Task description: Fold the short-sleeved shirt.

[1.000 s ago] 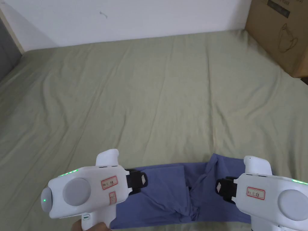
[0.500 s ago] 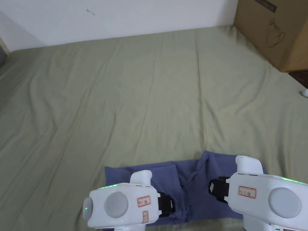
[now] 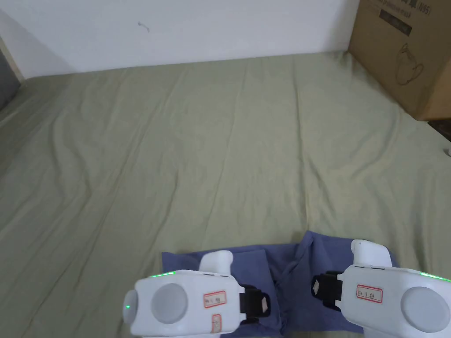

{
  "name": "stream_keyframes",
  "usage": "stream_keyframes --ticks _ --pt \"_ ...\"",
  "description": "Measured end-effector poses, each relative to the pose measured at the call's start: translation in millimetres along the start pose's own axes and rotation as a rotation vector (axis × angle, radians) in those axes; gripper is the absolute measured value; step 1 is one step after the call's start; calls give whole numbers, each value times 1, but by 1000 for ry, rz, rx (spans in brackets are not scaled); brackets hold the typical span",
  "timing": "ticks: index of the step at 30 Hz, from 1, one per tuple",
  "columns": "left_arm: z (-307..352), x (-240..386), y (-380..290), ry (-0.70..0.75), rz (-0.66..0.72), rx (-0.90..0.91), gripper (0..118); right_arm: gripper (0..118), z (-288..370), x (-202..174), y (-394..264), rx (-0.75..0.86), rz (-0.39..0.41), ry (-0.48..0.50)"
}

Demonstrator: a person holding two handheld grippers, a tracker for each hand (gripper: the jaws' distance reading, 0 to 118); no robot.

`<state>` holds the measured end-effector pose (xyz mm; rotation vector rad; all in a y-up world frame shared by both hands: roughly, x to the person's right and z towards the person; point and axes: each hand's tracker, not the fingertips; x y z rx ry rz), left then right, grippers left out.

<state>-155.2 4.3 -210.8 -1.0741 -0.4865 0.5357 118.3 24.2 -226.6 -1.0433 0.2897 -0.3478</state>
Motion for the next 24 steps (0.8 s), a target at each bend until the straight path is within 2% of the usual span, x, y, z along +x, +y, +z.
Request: stream_keyframes --ticks 4,8,12,13,14,15,16,17,18,22,23,24 --pt "55 -37 6 0 54 108 2 0 -4 -9 -1 -10 19 -5" --pt "94 -98 1 10 216 188 1 0 -10 -18 -2 -24 34 -2" --pt "106 -129 -8 40 224 196 2 0 -18 -30 -1 -42 63 -1" --pt "104 -136 -10 27 248 204 7 0 -20 -33 -1 -48 72 -1" --pt "101 -139 -10 -6 284 209 21 0 -21 -36 -1 -52 76 1" --pt "97 -145 -10 -24 314 208 45 0 -23 -39 -1 -55 79 3" --pt "91 -149 -9 -43 344 192 78 0 -24 -40 -1 -60 83 6" --pt "84 -154 -7 -64 370 173 93 0 -25 -44 -1 -64 89 5" --pt "78 -159 -6 -98 383 168 98 0 -26 -46 -2 -67 96 4" --pt "47 -167 -2 -191 441 141 98 0 -28 -51 -2 -77 117 -7" --pt "43 -169 -2 -218 443 125 95 0 -28 -51 -2 -78 117 -8" --pt "41 -170 -1 -256 411 153 80 0 -29 -50 -1 -79 116 -9"
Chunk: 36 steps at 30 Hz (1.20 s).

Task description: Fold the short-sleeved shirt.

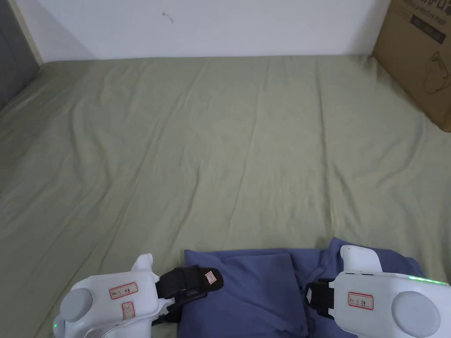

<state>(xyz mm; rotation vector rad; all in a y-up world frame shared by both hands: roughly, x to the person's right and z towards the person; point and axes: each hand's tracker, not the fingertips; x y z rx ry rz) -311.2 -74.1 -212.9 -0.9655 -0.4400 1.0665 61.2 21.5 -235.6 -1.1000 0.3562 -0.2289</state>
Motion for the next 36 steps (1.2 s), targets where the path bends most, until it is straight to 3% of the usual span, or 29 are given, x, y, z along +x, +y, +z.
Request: stream_keyframes --ticks 1,2,6,12,16,22,25,30,36 --pt "0 -2 1 14 27 13 26 0 -1 0 0 -2 -3 -5" --pt "-2 -9 2 45 68 2 14 0 -1 1 0 -3 -4 -13" --pt "1 -29 4 -27 194 1 14 0 0 4 1 -7 -8 -25" --pt "29 -13 14 44 61 -11 14 0 3 6 4 -5 -14 -37" --pt "87 -17 34 145 -6 49 14 0 4 5 5 0 -19 -32" --pt "173 -26 50 367 1 137 14 0 0 2 5 -6 -15 -22" --pt "192 -24 47 382 13 162 14 0 -2 0 4 -10 -8 -16" --pt "185 0 41 385 23 192 14 0 -4 0 2 -17 -12 -4" --pt "159 83 34 413 -58 210 14 0 2 10 4 -6 -20 2"
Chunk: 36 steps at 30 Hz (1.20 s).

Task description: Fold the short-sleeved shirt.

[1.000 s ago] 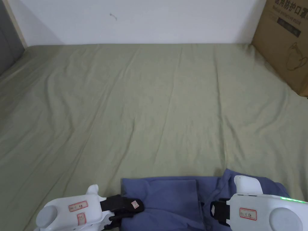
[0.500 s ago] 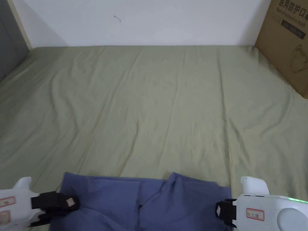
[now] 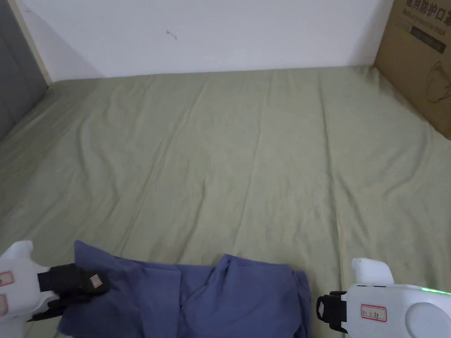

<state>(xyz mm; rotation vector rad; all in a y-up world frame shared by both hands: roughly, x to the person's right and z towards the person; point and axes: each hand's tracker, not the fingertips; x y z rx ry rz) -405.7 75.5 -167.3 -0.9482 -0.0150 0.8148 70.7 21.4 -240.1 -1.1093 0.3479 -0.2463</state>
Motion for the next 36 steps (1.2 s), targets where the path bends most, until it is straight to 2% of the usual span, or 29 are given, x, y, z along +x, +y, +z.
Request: stream_keyframes --ticks 5,9,14,15,17,18,19,20,21,23,24,25,27,28,30,33,36 --pt "-20 83 -9 -73 -170 -13 14 0 9 19 1 23 -36 1" --pt "-69 136 -31 -157 -278 -136 14 0 14 39 -2 38 -84 -1" --pt "-143 173 -72 -111 -397 -293 16 0 20 62 -9 60 -151 1" --pt "-156 176 -77 -121 -407 -325 23 0 22 65 -11 64 -158 0" --pt "-171 179 -83 -124 -402 -382 54 0 26 69 -13 71 -162 -4" --pt "-173 181 -86 -151 -374 -380 74 0 28 70 -14 74 -164 -6" --pt "-173 180 -85 -174 -362 -390 100 0 29 72 -14 75 -163 -5" --pt "-172 179 -83 -187 -355 -385 110 0 29 72 -14 74 -162 -4" --pt "-163 178 -79 -207 -345 -357 111 0 28 73 -14 75 -161 -4" --pt "-147 171 -67 -212 -325 -301 106 0 27 73 -14 73 -163 -7" --pt "-140 162 -61 -209 -301 -264 98 0 25 72 -13 71 -161 -5" --pt "-133 152 -55 -197 -288 -225 72 0 23 71 -13 69 -157 -4" --pt "-123 137 -48 -142 -281 -169 9 0 21 67 -13 65 -146 -3" --pt "-125 128 -48 -86 -283 -156 4 0 19 64 -13 62 -133 -6" --pt "-128 115 -51 -29 -288 -159 3 0 17 58 -13 63 -101 -22" --pt "-140 103 -65 -134 -200 -232 3 0 13 52 -12 63 -87 -25" --pt "-159 114 -82 -156 -228 -273 3 0 12 52 -13 55 -98 -9"
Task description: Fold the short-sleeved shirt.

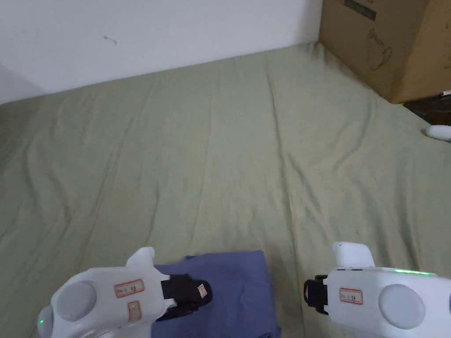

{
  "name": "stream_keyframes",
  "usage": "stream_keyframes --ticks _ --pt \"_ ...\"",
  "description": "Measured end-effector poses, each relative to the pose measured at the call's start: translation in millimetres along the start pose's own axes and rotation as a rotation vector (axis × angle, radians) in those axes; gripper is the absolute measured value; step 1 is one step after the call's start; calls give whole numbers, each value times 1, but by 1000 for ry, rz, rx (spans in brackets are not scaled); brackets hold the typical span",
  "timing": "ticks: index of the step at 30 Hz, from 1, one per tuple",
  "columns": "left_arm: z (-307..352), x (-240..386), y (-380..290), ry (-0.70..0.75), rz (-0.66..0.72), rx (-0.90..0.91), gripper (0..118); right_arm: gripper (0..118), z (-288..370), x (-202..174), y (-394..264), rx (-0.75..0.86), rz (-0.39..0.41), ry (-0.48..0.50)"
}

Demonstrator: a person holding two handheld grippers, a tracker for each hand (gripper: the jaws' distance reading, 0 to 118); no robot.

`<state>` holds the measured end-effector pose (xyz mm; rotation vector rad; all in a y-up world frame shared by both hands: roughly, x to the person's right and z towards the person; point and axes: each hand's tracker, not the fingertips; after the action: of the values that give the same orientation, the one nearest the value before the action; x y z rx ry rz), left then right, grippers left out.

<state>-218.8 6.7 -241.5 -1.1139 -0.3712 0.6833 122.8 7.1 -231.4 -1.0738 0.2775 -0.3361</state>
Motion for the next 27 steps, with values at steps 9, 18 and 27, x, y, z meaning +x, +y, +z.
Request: stream_keyframes --ticks 9,18,27 --pt "-78 44 -15 -4 -93 -139 3 0 10 10 1 13 -35 17" --pt "-115 62 -28 -36 -105 -221 2 0 14 19 5 36 -67 7" --pt "-61 74 -17 -132 -150 -138 2 0 28 10 17 62 -34 0"
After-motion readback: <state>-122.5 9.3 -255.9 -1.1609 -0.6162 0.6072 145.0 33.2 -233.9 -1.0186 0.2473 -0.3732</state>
